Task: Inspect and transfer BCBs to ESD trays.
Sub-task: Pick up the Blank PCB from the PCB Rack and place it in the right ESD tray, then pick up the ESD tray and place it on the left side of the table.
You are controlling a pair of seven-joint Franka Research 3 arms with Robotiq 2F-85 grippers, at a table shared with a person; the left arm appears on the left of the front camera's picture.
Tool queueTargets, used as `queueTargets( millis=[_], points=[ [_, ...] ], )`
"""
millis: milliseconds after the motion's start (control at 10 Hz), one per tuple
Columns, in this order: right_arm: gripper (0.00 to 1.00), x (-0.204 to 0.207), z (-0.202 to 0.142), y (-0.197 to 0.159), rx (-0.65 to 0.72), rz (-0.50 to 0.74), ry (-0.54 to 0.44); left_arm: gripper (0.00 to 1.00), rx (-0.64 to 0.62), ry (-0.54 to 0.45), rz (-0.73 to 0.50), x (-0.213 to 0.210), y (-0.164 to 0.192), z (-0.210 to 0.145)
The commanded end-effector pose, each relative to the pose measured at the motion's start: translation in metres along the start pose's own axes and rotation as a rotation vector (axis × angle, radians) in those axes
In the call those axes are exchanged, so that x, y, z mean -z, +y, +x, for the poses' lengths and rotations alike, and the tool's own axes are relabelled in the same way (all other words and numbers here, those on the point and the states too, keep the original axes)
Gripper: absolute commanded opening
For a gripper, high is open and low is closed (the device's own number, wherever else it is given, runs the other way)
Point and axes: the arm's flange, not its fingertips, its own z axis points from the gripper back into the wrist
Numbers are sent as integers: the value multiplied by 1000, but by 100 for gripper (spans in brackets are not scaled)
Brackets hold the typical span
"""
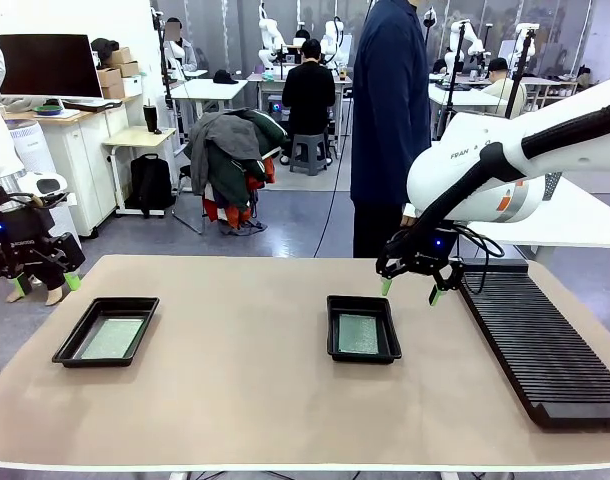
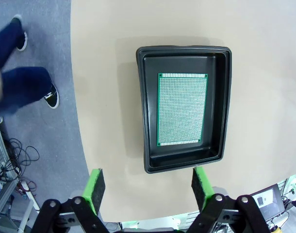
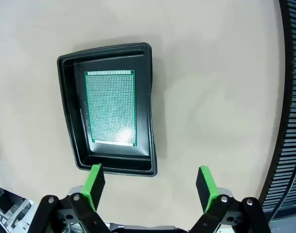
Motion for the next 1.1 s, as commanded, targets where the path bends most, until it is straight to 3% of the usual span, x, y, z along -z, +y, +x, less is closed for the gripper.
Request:
queueTargets(
  millis=[0, 1000],
  points=[
    [100, 2, -2, 1, -2, 1, -4, 95, -1, -4, 3, 1, 0, 0],
    [100, 2, -2, 1, -2, 1, -4, 95, -1, -4, 3, 1, 0, 0]
  ],
)
